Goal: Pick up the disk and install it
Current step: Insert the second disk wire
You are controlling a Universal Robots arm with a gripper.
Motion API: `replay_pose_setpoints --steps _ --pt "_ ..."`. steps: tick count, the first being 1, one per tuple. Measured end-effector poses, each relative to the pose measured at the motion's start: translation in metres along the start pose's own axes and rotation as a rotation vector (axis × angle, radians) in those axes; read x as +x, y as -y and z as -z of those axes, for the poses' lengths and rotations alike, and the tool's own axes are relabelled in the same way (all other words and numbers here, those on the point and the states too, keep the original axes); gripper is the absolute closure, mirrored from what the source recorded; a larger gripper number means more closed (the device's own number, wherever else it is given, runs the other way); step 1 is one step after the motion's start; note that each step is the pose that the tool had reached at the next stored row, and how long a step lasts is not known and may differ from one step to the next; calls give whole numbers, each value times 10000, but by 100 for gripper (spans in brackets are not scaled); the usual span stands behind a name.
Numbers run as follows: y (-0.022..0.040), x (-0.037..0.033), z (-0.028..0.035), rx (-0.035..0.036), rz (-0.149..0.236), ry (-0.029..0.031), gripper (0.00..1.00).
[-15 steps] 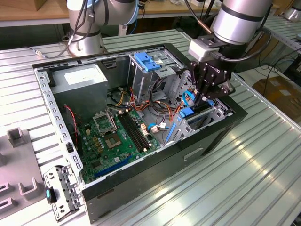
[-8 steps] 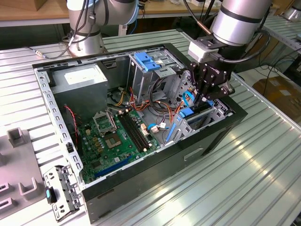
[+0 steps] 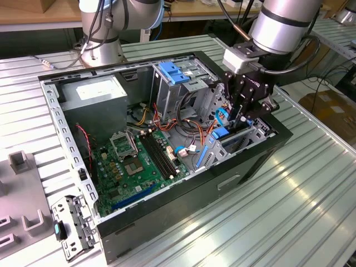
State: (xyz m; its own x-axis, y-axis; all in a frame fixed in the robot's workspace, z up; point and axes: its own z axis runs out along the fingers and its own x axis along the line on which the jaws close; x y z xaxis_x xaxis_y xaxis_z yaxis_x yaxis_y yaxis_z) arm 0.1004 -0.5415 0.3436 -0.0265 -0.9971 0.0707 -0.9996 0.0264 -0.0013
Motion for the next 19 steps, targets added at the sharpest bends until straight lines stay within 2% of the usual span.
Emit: replay_pose_setpoints --steps 4,8,9,10,19 --pt "0 5 75 0 0 -2 71" --pt "0 5 82 0 0 -3 72" --pt "0 6 82 0 0 -2 85" --pt "0 6 82 0 0 -2 89" --pt "0 6 88 0 0 -2 89"
